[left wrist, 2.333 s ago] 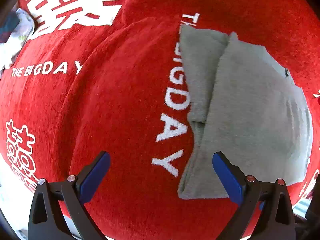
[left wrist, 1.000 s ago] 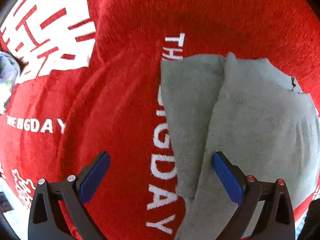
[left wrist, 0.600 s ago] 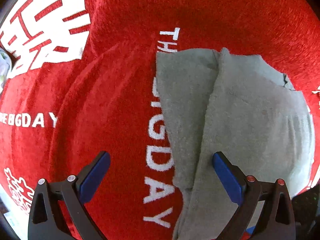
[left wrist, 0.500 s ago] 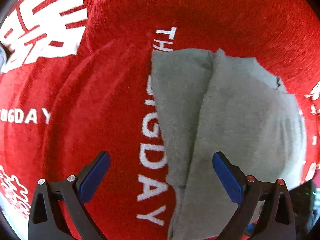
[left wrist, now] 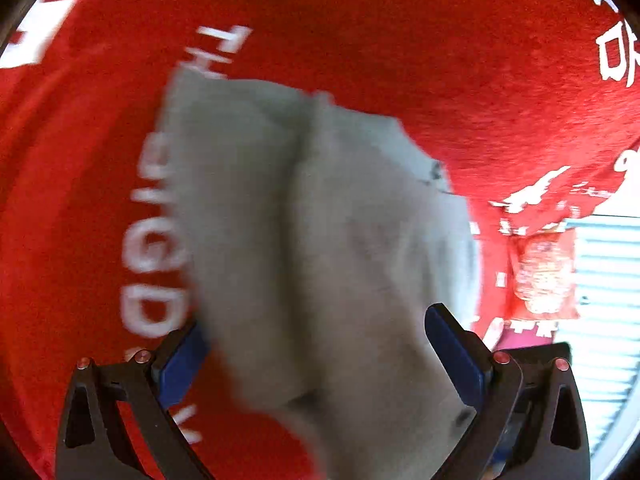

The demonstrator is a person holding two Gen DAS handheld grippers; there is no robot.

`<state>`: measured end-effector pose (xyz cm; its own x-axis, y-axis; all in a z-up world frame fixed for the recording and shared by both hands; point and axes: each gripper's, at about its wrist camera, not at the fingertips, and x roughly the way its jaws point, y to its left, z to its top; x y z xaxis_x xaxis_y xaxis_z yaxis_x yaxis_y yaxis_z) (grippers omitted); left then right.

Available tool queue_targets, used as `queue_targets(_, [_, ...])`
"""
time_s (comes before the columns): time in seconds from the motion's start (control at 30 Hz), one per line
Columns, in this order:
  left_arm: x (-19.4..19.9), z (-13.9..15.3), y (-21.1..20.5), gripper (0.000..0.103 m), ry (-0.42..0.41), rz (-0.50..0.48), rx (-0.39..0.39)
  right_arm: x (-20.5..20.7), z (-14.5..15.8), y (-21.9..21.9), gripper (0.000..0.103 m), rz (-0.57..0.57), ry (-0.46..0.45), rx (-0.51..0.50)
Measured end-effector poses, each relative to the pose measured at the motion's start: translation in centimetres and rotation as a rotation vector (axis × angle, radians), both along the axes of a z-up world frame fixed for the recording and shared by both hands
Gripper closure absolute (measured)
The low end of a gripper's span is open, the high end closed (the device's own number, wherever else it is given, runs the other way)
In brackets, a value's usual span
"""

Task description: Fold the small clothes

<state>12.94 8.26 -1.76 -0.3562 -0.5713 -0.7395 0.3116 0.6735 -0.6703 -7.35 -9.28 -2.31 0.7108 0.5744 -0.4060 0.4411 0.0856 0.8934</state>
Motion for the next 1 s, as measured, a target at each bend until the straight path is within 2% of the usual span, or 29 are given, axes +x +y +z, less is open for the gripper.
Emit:
queue_targets(0.07, [-0.2, 0.0, -1.5, 0.001, -0.003, -0.008, -0.009, -0.3, -0.6, 0.7, 0.094, 0.06, 0.039, -0.009])
queue_targets(0.13, [-0.5, -0.1, -2.6, 0.001, -0.043, -0.027, 0.019, -0.6, -1.0, 1.2, 0.09, 0.126, 0.078, -0.016])
queue_targets(0.23, [-1.3, -0.7, -3.9, 0.016, -0.087, -0.071, 0.086, -1.3, -0.8, 0.9, 0.085, 0.282, 0.167, -0.108])
queue_targets(0.27, [-1.5, -1.0, -4.1, 0.018, -0.099, -0.084, 0.113, -1.7, -0.5, 0.4, 0.08, 0.3, 0.18, -0.144])
queue_targets(0.33, [-2.2, -1.1, -4.1, 0.019, -0.134, -0.106, 0.132, -2.4, 0.4, -1.6, 0.062, 0.297, 0.189, -0.211])
queue_targets(0.37, [-2.3, -0.9, -4.1, 0.019, -0.149, -0.115, 0.136, -2.7, 0.9, -2.9, 0.044, 0.274, 0.192, -0.243])
queue_targets(0.4, [-2.4, -0.7, -4.5, 0.019, -0.16, -0.123, 0.146, -2.9, 1.3, -4.2, 0.042, 0.242, 0.199, -0.276])
queue_targets(0.47, [-2.5, -0.9, -4.7, 0.019, -0.182, -0.144, 0.171, -2.9, 2.0, -7.0, 0.046, 0.174, 0.216, -0.354])
queue_targets(0.57, [-2.9, -0.9, -5.3, 0.021, -0.214, -0.157, 0.198, -1.9, 1.7, -9.6, 0.087, 0.124, 0.233, -0.427])
queue_targets(0.6, [-3.1, -0.8, -5.5, 0.037, -0.237, -0.155, 0.215, -1.2, 1.1, -10.1, 0.088, 0.125, 0.257, -0.455])
queue_targets(0.67, [-3.2, -0.7, -5.6, 0.057, -0.29, -0.162, 0.262, 0.5, -0.5, -10.5, 0.088, 0.172, 0.308, -0.495])
queue_targets(0.7, [-3.0, -0.5, -5.5, 0.068, -0.29, -0.143, 0.247, 1.1, -1.7, -10.2, 0.09, 0.212, 0.333, -0.494])
queue_targets(0.73, [-3.0, -0.2, -5.3, 0.072, -0.295, -0.13, 0.239, 1.1, -2.5, -9.8, 0.092, 0.238, 0.341, -0.491])
queue_targets(0.8, [-2.9, 0.5, -5.1, 0.079, -0.32, -0.125, 0.239, 1.4, -2.2, -9.3, 0.092, 0.248, 0.32, -0.522])
queue_targets(0.9, [-3.3, 2.7, -5.2, 0.08, -0.361, -0.122, 0.214, 0.7, -2.0, -9.1, 0.088, 0.284, 0.271, -0.494])
queue_targets(1.0, [-3.7, 5.9, -5.8, 0.081, -0.367, -0.098, 0.14, -0.3, -1.8, -10.2, 0.088, 0.275, 0.229, -0.43])
